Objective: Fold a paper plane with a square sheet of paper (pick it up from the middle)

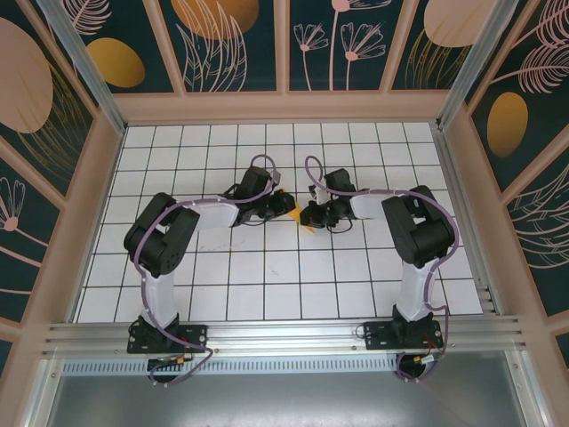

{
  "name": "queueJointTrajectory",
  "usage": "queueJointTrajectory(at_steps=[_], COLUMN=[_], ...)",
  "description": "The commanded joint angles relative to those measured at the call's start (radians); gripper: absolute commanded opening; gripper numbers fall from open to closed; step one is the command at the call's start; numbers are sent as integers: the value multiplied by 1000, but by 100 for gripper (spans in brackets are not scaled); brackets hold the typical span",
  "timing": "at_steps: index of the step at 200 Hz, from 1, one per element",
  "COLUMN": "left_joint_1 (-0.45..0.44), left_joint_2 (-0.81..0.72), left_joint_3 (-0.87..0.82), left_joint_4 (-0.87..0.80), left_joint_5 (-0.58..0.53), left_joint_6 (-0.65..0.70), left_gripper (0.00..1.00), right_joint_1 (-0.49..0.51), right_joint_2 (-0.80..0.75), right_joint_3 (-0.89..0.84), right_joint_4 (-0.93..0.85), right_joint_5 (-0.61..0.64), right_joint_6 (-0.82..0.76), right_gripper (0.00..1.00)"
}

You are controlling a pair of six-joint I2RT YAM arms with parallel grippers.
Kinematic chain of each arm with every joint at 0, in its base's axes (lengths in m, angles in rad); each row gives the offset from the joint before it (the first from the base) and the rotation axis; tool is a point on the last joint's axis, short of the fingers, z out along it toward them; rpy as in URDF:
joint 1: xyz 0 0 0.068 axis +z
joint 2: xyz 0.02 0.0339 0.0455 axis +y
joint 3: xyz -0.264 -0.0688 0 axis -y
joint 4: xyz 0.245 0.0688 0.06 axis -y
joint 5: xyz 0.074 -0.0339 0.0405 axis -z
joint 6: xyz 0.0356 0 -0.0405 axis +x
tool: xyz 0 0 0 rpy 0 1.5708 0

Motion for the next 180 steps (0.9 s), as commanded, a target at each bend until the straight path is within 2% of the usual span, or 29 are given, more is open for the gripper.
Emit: queueJointTrajectory(at_steps=[1,42,115,180], left_joint_1=[-15,-17,-16,46], left_joint_2=[39,97,113,124], left_joint_3=[7,47,67,78], left_joint_4=[46,23,-108,-150], left_joint_5=[33,20,-124,-159], left_joint_6=[-27,-32,-3,24], left_gripper=[19,18,18,17], right_joint_1=[-3,-3,-4,-7], right_joint_2=[53,52,49,46], right_joint_3=[-24,-31,-67,-103], right_joint_4=[-40,-43,-78,-102], right_joint_5=[53,53,106,120], right_joint_6=[8,10,2,-14], right_gripper=[0,0,0,0])
